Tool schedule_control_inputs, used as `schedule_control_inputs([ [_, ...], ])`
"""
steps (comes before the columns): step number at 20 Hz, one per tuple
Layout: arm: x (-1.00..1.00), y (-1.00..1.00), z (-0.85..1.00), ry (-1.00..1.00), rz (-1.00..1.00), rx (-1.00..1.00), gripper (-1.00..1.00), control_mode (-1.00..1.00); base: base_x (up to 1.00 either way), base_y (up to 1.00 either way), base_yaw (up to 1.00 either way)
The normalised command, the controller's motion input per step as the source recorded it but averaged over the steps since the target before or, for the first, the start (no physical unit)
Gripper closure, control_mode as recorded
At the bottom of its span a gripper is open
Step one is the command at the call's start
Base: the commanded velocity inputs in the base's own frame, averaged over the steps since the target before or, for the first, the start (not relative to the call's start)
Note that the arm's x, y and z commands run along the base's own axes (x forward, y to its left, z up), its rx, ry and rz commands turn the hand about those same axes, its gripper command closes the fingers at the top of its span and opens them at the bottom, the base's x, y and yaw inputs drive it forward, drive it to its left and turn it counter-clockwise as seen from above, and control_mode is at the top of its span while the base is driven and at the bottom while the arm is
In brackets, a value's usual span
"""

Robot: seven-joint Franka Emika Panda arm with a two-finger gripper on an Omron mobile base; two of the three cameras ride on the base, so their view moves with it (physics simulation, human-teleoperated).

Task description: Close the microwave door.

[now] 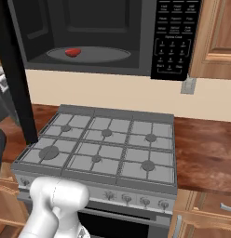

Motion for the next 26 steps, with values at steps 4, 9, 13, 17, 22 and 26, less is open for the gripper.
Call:
schedule_control_inputs([
  [4,0.47,-0.36,-0.24,0.06,0.06,0.15,-1.0,-1.0,0.0,0.0,0.0],
  [9,0.68,-0.07,-0.37,0.15,0.42,0.1,-1.0,-1.0,0.0,0.0,0.0],
  [13,0.59,-0.02,-0.02,0.17,0.53,0.06,-1.0,-1.0,0.0,0.0,0.0],
  [17,0.55,0.0,0.0,0.26,0.52,0.01,-1.0,-1.0,0.0,0.0,0.0],
  [22,0.69,-0.07,0.0,0.25,0.49,0.09,-1.0,-1.0,0.0,0.0,0.0],
  [26,0.91,-0.2,0.0,0.14,0.43,0.1,-1.0,-1.0,0.0,0.0,0.0],
])
